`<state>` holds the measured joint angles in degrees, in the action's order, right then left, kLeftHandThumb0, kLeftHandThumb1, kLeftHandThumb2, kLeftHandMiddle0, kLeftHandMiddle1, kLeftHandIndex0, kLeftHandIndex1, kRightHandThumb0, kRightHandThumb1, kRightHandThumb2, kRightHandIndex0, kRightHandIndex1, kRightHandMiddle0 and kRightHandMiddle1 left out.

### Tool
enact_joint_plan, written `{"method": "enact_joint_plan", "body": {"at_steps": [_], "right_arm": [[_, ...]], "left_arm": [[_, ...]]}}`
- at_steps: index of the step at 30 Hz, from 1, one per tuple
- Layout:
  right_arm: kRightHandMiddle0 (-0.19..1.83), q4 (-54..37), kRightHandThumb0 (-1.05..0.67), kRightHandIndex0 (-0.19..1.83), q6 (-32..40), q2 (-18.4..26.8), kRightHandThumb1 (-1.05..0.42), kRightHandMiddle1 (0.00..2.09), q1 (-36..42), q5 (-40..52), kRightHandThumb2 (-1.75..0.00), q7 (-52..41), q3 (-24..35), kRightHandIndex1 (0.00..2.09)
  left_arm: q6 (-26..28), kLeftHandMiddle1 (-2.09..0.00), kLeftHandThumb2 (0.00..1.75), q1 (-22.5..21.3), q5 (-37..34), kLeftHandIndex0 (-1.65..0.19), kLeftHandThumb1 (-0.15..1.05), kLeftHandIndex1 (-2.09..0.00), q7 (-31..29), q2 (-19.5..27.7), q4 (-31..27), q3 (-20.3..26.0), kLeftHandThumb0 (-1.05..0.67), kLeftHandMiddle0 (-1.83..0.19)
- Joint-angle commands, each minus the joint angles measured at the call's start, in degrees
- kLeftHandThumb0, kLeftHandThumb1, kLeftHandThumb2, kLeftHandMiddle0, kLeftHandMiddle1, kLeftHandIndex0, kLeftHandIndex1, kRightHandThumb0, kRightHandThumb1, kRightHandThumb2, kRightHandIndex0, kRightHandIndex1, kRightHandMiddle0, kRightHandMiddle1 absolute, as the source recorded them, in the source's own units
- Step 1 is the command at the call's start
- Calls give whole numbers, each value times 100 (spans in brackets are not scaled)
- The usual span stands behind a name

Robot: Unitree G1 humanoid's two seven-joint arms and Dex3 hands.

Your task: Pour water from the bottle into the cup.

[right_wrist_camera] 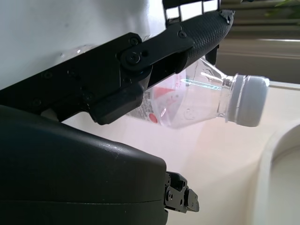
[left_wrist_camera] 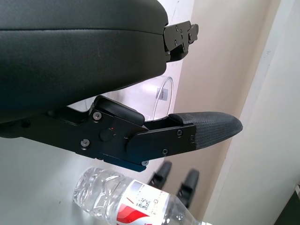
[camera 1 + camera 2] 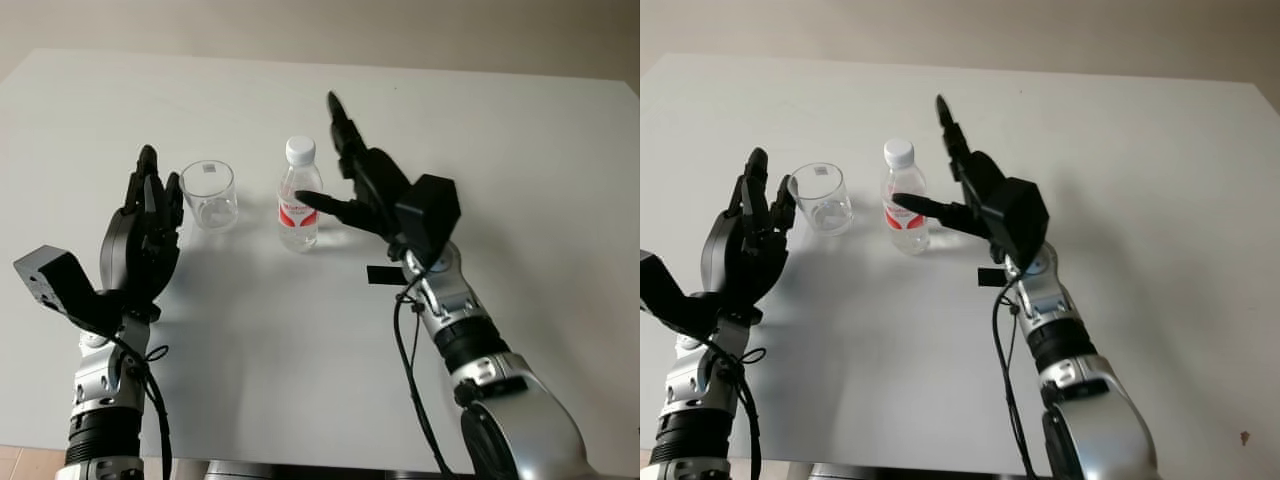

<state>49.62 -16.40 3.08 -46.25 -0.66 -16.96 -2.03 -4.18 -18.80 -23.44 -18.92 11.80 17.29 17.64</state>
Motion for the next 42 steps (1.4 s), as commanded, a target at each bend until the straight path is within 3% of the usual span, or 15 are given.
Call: {"method": "enact_joint_plan", "body": {"at_steps": [1,10,23,32,35,36,37,38,40,42], "right_arm": [[-19,301,-104,-19,57,-70,-93,0,-254,77,-5,-68,58,0],[-19,1221,-101,-19,27,-179,-93,0,-626,35,-6,-216,56,0],[-19,1554,-104,-19,-445,-324,-95,0,-703,-332,-6,-172,-149,0],[-19,1638,-90,-19,-589,-638,-89,0,-760,11,-4,-102,190,0],[-5,1711,-82,-11,-523,-797,-86,8,-820,132,-4,246,356,5],[5,1741,-77,-2,-447,-843,-85,14,-856,155,-4,405,397,10],[13,1787,-67,8,-435,-870,-85,58,-893,95,-5,643,379,57],[10,1823,-61,5,-443,-881,-87,117,-918,41,-5,812,354,119],[11,1895,-53,13,-463,-885,-90,185,-963,-83,-6,1085,282,182],[26,1961,-49,35,-471,-856,-92,203,-1000,-231,-6,1223,189,202]], "left_arm": [[1,-6,57,-11,-11,17,105,-5,-1,21,-45,34,-82,14],[-14,-5,58,-46,-7,18,105,-5,-25,29,-21,29,-81,14],[-19,-5,57,-46,-11,18,105,-5,1,5,-52,13,-81,15],[-27,-6,57,-18,10,17,105,-6,43,-15,-31,9,-81,14],[-40,-5,57,-1,14,18,105,-5,17,-2,-34,5,-81,15],[-40,-5,57,0,17,18,105,-5,15,2,-33,7,-81,15],[-36,-5,57,1,16,18,105,-5,16,3,-33,11,-81,15],[-33,-5,57,1,16,18,105,-5,18,3,-34,12,-81,15],[-29,-5,57,8,10,18,105,-5,24,-2,-52,15,-81,16],[-41,-5,57,20,9,18,105,-5,18,2,-56,22,-81,16]]}}
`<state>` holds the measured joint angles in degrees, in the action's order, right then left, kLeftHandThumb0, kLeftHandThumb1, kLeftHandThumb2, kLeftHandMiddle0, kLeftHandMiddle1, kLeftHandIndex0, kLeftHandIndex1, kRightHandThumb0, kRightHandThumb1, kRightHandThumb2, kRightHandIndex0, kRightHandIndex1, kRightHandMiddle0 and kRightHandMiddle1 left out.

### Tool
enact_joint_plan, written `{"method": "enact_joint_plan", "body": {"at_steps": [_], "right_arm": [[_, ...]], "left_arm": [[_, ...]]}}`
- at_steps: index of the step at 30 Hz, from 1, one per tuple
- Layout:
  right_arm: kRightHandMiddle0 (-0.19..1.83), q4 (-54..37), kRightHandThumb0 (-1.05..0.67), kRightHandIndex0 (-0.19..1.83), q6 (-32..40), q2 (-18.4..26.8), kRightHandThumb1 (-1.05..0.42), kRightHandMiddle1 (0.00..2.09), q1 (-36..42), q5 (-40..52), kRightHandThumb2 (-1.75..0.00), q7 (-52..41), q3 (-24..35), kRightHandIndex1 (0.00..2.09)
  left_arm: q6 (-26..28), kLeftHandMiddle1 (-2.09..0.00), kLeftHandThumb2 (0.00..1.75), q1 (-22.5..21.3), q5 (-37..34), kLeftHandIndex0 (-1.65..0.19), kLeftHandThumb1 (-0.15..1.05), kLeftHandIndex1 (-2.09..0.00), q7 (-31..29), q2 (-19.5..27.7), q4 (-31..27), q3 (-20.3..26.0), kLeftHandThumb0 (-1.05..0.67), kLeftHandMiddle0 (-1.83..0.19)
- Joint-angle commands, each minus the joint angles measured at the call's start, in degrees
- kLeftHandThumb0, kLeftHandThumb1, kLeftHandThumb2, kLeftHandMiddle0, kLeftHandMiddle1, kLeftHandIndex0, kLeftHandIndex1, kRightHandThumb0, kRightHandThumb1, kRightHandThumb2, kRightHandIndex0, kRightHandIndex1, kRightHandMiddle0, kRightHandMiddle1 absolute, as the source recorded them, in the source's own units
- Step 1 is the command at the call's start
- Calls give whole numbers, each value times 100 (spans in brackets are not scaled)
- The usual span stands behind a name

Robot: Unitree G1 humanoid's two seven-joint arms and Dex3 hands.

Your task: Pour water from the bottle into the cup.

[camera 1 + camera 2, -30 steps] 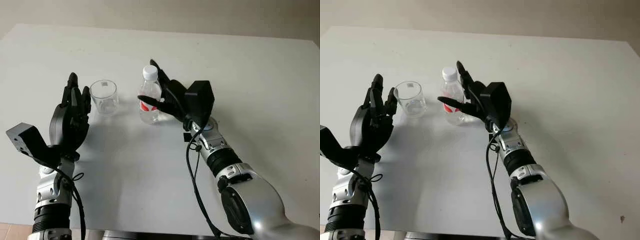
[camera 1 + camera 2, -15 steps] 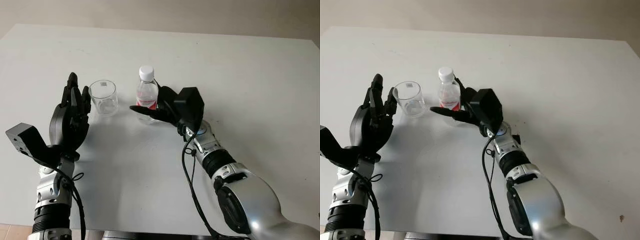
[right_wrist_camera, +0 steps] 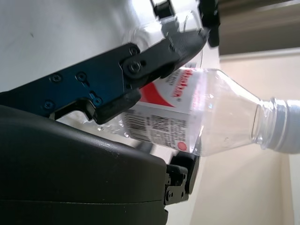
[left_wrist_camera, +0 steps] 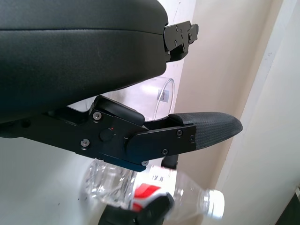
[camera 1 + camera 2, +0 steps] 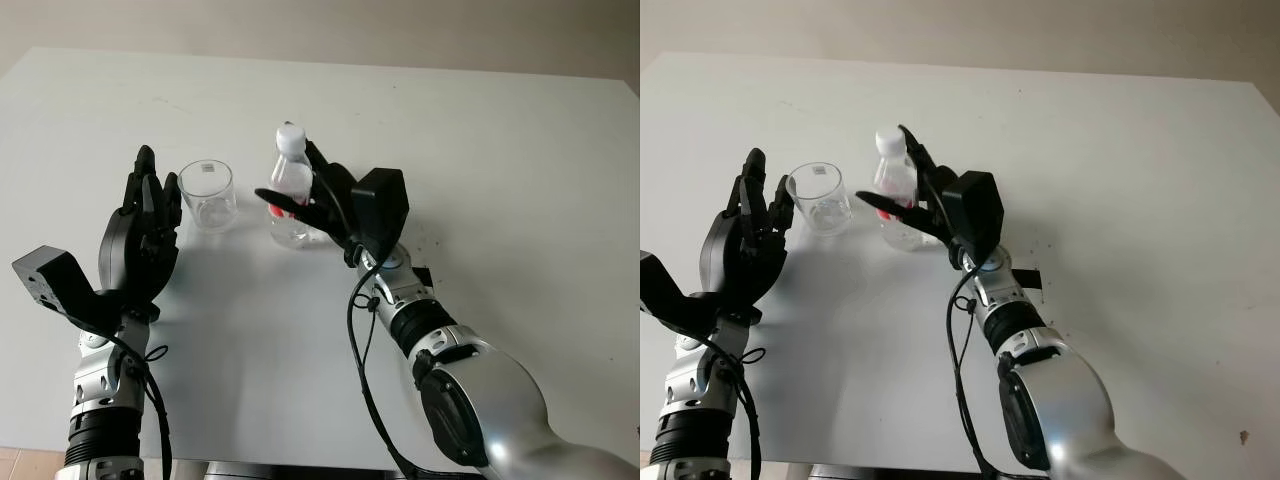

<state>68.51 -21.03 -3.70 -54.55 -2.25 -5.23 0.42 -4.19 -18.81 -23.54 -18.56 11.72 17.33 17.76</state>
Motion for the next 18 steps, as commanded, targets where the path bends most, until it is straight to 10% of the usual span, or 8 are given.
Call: {"method": "enact_joint_plan", "body": {"at_steps": [1,6,18], "right_arm": [[45,102,-45,63,-24,-161,-96,207,-180,-133,-6,80,-93,206],[93,185,-33,111,-117,-66,-103,209,-203,-295,-7,-38,-194,209],[116,236,-39,116,-230,137,-103,209,-257,-603,-5,-406,-379,209]], "left_arm": [[-46,-5,57,30,23,18,105,-5,-21,15,-71,9,-81,16],[-71,-5,57,16,-25,19,105,-5,-101,34,-39,38,-80,16],[-182,-5,58,-163,-28,19,105,-4,-171,36,181,49,-80,18]]}}
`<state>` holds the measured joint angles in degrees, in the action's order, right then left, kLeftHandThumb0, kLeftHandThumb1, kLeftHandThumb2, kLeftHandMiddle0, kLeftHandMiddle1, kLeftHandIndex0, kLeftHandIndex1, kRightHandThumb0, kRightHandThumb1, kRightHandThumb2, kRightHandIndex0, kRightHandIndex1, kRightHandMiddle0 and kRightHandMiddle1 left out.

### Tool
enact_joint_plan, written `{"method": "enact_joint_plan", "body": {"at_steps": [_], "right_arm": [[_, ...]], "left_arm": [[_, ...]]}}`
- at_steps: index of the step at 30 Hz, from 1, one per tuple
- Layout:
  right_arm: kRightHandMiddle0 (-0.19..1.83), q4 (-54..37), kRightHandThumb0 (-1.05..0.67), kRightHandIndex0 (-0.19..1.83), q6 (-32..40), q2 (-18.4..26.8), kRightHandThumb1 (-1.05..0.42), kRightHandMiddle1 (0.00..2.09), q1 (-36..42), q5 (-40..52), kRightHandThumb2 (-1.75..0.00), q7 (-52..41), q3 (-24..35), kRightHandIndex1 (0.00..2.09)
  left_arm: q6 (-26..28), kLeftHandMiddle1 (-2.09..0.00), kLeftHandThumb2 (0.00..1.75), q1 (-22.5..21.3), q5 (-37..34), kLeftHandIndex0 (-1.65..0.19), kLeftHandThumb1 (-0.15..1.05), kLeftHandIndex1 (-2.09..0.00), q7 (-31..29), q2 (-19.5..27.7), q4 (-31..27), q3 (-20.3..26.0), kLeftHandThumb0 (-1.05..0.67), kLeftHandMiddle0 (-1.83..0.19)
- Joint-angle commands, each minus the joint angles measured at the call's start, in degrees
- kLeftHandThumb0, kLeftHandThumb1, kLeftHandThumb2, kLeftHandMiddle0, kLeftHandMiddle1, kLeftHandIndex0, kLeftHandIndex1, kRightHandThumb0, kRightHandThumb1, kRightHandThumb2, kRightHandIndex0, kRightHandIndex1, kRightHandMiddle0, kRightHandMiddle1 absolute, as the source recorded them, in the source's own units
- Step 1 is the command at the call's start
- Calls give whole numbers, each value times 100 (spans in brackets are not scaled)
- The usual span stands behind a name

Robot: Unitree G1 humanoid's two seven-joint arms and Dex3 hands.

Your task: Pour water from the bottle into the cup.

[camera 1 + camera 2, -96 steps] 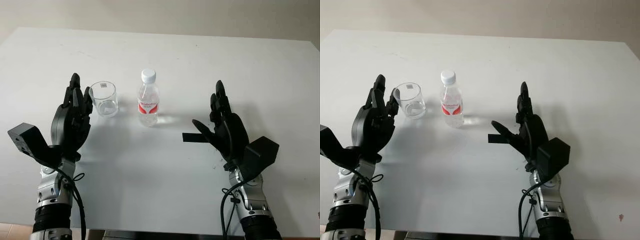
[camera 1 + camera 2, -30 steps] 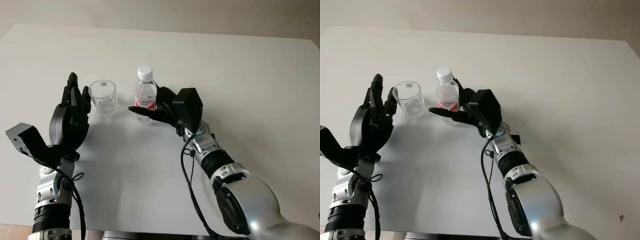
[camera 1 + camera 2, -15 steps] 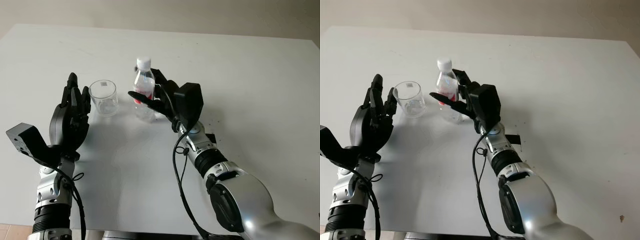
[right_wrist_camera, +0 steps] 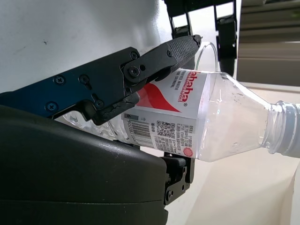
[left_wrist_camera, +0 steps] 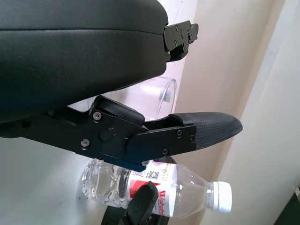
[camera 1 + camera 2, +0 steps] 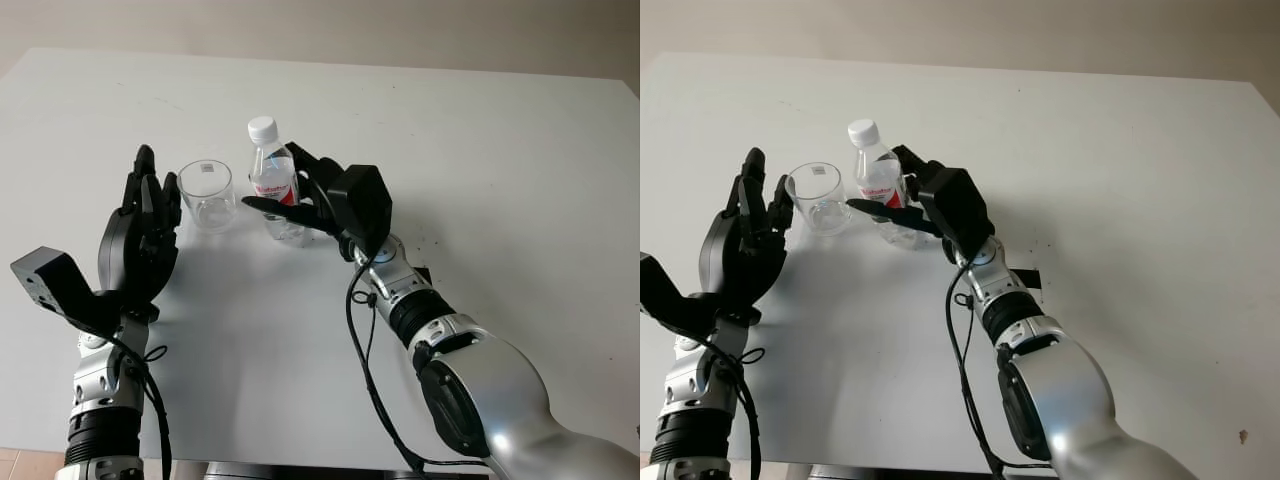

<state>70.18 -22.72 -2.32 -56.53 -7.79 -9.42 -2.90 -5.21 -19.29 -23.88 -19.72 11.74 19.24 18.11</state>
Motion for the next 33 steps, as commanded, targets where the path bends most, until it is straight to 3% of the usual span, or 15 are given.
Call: {"method": "enact_joint_plan", "body": {"at_steps": [1,5,9,14,17,22,27,31,33], "right_arm": [[115,61,-39,113,-86,7,-103,209,-56,-74,-5,21,-59,209],[111,33,-41,107,-100,28,-103,209,-85,-105,-5,40,-60,209],[99,40,-58,98,24,84,-96,209,-207,-72,-5,102,2,209],[93,-53,-32,95,161,120,-104,209,-404,-406,-8,979,-165,209],[93,-92,-21,103,23,273,-105,209,-644,-847,-15,1506,-458,209],[101,10,-16,122,-169,611,-105,209,-1093,-1674,-20,2155,-1044,209],[103,243,-20,121,150,949,-103,209,-1728,-2670,-27,2650,-1828,209],[78,416,-20,110,424,1087,-100,209,-2066,-3228,-31,2799,-2312,209],[54,477,-20,102,502,1133,-104,209,-2170,-3434,-28,2856,-2506,209]], "left_arm": [[-105,-5,59,-122,13,19,105,-3,-63,39,0,13,-80,18],[-178,-5,59,-132,73,19,105,-3,-63,63,18,-2,-80,17],[-192,-6,58,-127,67,18,105,-4,-80,72,38,10,-80,16],[-175,-5,59,-108,93,19,105,-4,-42,82,22,10,-80,17],[-198,-5,60,-96,117,19,105,-4,-18,86,13,11,-80,17],[-204,-5,60,-106,54,19,105,-4,-48,70,58,50,-80,16],[-222,-6,59,-88,37,17,105,-5,-52,32,54,55,-80,14],[-163,-5,59,-60,-5,19,105,-4,-8,-30,-15,51,-80,16],[-157,-5,59,-30,5,19,105,-4,38,-58,-68,35,-81,15]]}}
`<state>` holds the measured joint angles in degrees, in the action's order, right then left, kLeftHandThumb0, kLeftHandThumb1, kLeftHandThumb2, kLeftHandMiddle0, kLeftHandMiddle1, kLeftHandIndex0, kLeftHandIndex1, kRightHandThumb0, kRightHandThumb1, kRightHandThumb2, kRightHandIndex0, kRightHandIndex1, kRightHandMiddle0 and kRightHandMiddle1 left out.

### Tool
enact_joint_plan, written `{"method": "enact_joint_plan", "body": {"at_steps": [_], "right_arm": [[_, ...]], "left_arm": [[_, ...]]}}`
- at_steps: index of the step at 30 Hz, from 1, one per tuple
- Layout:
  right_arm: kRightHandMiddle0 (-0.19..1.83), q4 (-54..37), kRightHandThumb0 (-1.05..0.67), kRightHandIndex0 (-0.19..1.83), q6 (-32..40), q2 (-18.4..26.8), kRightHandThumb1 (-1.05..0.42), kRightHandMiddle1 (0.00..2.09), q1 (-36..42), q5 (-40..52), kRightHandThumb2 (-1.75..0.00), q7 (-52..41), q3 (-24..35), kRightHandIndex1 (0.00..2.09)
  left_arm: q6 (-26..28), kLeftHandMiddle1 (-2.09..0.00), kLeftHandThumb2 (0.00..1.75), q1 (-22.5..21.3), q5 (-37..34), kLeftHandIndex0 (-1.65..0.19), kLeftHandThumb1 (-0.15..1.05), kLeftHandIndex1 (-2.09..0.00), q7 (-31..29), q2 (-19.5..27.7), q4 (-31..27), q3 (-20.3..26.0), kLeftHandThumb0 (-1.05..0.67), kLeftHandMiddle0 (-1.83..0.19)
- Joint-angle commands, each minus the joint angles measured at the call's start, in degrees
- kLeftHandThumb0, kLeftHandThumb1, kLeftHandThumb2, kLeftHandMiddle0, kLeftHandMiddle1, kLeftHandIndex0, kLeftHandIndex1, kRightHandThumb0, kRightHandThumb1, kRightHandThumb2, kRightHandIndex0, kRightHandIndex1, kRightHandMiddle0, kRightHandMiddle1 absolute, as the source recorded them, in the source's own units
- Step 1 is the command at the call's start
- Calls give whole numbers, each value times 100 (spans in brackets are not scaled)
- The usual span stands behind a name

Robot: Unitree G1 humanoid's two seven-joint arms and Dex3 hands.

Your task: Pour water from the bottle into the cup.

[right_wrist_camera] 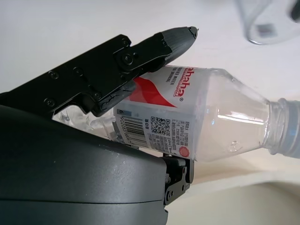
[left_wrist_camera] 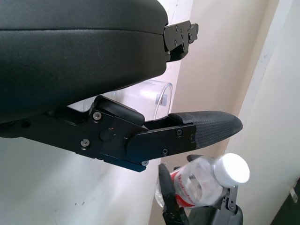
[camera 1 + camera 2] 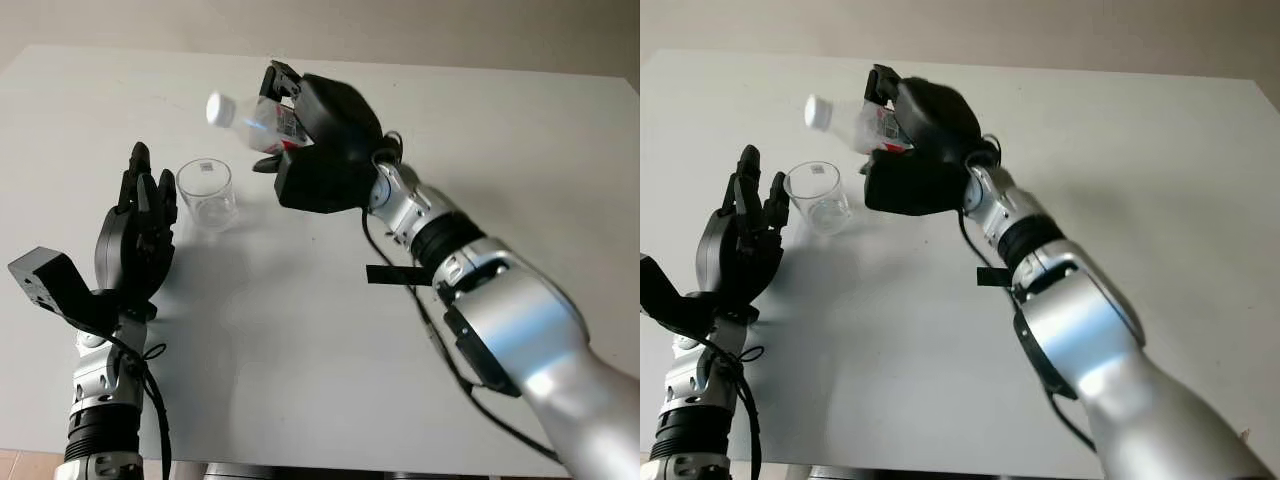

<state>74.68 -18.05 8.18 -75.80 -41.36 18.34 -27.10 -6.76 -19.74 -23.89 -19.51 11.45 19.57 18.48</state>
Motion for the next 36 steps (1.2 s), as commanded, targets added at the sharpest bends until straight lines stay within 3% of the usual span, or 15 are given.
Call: {"method": "enact_joint_plan", "body": {"at_steps": [1,5,23,26,29,32,36], "right_arm": [[46,52,-21,100,69,102,-104,209,-285,-167,-26,92,-175,209],[28,129,-25,92,282,141,-104,209,-407,-437,-17,40,-458,209],[18,203,-29,72,726,-14,-105,209,-750,-532,-9,-129,-739,209],[8,210,-34,62,747,-94,-105,187,-829,-516,-9,-127,-733,209],[10,221,-37,59,787,-178,-105,207,-891,-475,-17,-135,-703,209],[23,238,-34,50,833,-271,-105,209,-956,-424,-13,-172,-673,209],[18,267,-30,29,960,-363,-105,209,-1056,-471,-11,-288,-736,209]], "left_arm": [[-4,-5,59,31,14,19,105,-4,36,-40,-121,-10,-80,16],[8,-5,59,81,20,19,105,-4,94,-73,-171,-23,-80,16],[-25,-5,61,94,102,19,105,-2,158,-128,-123,-91,-81,17],[-31,-5,62,104,120,19,105,-1,147,-132,-137,-116,-82,18],[-46,-5,61,117,102,19,105,0,135,-154,-138,-122,-82,19],[-55,-4,63,142,107,19,105,0,156,-182,-161,-124,-81,19],[-77,-4,64,181,117,19,105,0,171,-215,-181,-122,-80,19]]}}
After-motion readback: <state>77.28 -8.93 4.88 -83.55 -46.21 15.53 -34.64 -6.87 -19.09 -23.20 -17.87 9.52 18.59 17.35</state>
